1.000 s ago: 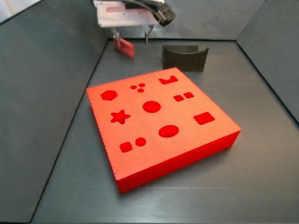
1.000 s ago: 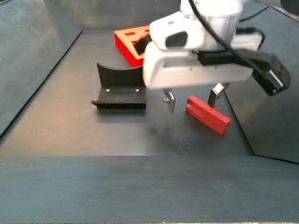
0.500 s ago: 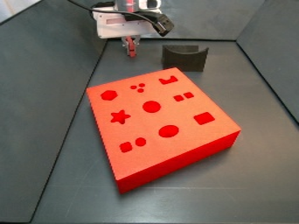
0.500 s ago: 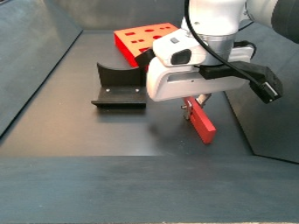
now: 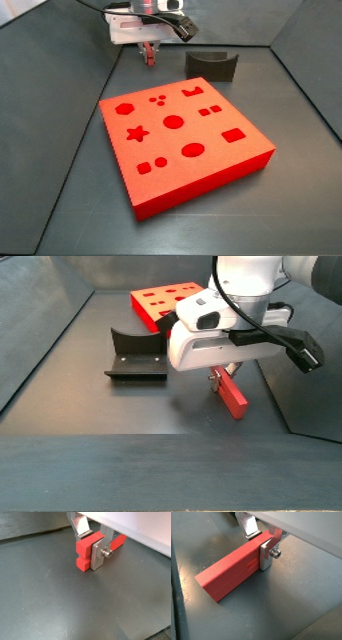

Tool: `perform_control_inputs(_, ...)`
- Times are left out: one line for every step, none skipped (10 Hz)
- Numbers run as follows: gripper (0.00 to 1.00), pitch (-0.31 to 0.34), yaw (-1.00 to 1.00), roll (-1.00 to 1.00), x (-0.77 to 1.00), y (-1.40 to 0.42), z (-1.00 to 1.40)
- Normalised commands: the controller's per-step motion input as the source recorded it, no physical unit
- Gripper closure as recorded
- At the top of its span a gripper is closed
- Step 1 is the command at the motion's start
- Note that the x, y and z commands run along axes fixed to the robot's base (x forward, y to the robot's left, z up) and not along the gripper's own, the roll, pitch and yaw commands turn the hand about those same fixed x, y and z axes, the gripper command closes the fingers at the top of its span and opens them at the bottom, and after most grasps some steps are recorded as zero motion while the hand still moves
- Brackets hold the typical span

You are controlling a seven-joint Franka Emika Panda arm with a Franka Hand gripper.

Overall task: Pick up the double-square object. Move up. Rotate the double-square object. Place the double-square object on the fixture. Regrasp the double-square object. Move to above the board. Insert the double-square object.
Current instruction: Pick up the double-square object, then move up.

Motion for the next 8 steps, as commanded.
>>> perform_control_inputs(1.0,0.0,0.0,0.0,0.0,0.0,0.0)
perform_control_inputs(1.0,0.0,0.0,0.0,0.0,0.0,0.0)
perform_control_inputs(1.0,0.0,0.0,0.0,0.0,0.0,0.0)
perform_control_inputs(1.0,0.0,0.0,0.0,0.0,0.0,0.0)
perform_control_inputs(1.0,0.0,0.0,0.0,0.0,0.0,0.0)
perform_control_inputs(1.0,0.0,0.0,0.0,0.0,0.0,0.83)
perform_control_inputs(1.0,0.007,0.03,0.01,-0.02,0.05,0.81)
perform_control_inputs(1.0,0.015,0.03,0.01,-0.04,0.04,0.73)
